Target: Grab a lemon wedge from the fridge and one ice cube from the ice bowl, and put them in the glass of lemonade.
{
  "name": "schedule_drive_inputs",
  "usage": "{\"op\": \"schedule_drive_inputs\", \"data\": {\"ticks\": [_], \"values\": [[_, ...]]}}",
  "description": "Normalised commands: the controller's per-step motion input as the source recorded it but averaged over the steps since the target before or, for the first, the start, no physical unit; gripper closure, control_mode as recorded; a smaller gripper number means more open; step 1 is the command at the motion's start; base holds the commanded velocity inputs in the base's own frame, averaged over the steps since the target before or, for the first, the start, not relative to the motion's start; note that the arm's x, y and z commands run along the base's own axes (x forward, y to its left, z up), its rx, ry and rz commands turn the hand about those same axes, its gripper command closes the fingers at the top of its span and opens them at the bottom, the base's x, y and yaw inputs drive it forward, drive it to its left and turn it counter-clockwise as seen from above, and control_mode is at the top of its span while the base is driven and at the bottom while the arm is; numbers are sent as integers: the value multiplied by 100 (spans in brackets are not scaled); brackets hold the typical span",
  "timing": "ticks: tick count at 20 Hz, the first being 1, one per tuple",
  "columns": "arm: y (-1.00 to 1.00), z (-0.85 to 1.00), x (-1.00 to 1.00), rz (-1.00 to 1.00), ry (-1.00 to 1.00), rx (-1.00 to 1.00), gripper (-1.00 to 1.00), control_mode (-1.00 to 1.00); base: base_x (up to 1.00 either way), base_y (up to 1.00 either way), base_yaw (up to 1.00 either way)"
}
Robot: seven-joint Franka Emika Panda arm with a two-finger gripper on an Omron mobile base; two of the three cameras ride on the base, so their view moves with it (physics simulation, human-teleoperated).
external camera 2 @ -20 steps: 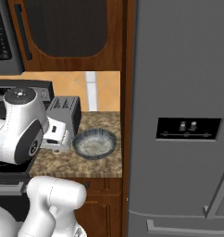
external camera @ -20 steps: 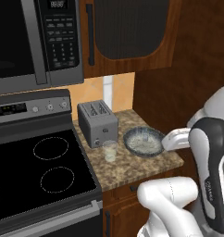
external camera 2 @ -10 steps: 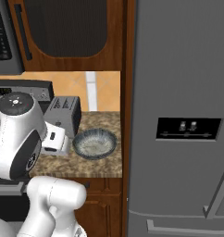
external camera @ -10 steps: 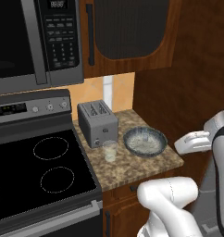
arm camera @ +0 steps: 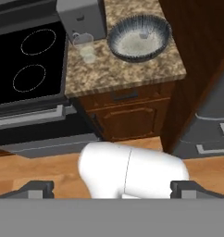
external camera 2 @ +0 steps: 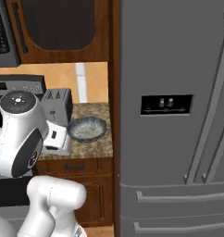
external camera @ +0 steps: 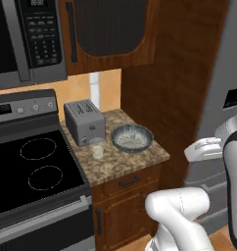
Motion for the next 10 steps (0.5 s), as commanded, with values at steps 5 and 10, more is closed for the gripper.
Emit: {"op": "schedule_drive_inputs", "data": {"ticks": [5,10], "values": [[0,0,0,0,0,0,-100,100,-61,-39,-36],[0,0,0,0,0,0,-100,100,-1,-45,-13]]}}
